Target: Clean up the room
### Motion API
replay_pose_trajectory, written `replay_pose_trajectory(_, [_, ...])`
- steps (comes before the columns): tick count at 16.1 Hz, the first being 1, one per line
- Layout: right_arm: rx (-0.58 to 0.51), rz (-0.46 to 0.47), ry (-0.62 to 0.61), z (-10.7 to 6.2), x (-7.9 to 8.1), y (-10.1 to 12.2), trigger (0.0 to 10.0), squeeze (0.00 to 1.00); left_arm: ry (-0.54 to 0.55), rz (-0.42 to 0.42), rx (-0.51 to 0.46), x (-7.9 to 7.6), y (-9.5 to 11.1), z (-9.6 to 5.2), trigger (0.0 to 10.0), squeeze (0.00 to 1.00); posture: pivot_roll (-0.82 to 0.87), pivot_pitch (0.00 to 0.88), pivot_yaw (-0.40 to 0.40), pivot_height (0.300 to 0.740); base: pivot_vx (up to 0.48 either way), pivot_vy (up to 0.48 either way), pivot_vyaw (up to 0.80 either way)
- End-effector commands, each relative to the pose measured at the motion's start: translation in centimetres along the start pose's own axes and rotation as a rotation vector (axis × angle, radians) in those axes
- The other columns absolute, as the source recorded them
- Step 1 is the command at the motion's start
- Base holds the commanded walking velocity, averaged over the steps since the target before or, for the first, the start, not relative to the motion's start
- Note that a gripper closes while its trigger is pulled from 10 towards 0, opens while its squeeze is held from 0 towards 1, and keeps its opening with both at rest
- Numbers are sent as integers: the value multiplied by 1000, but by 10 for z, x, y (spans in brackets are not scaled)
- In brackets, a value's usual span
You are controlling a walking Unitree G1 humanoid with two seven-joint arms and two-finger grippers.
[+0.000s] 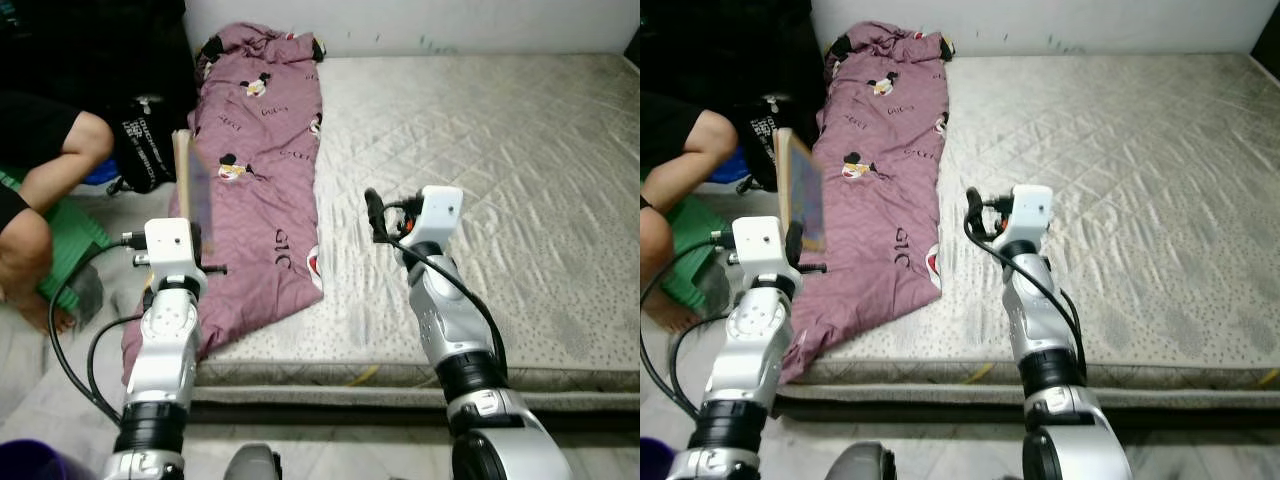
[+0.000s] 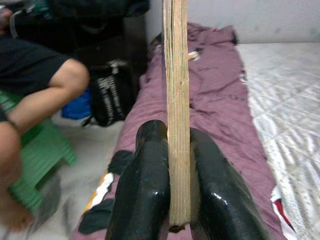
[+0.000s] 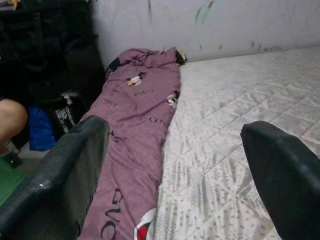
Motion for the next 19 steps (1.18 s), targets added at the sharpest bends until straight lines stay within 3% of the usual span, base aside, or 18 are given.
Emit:
replay_pose_trajectory(1, [-3, -15, 29, 0, 5, 3, 10000, 0, 24, 17, -47, 4, 12, 1, 10000, 0, -19, 0, 24, 740, 0, 0, 0])
replay_pose_trajectory(6, [40, -44, 56, -4, 5, -9, 10000, 0, -28, -57, -78, -3, 12, -3, 10000, 0, -20, 0, 9, 740, 0, 0, 0])
replay_pose_trajectory(9, [44, -50, 49, -4, 3, -9, 10000, 0, -58, -45, -77, -12, 14, -2, 10000, 0, -23, 0, 5, 740, 0, 0, 0])
replay_pose_trajectory(12, [46, -62, 51, -4, 2, -8, 10000, 0, -64, -55, -81, -14, 15, -2, 10000, 0, -24, 0, 0, 740, 0, 0, -533])
replay_pose_trajectory(19, [16, -107, 82, -3, 7, -4, 10000, 0, -78, -67, -88, -17, 16, -2, 10000, 0, -22, 0, -2, 740, 0, 0, 0])
Point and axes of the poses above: a point about 5 cm out from each wrist's last joint towards the gripper, its own z axis pointing out of the wrist towards the gripper, its own y axis along the axis of the wrist's last joint, x = y × z, the point moved 4 cm from there along z, pointing out of the wrist towards the gripper, and after that the axes turned 4 degrees about z, right-handed, at the moved point
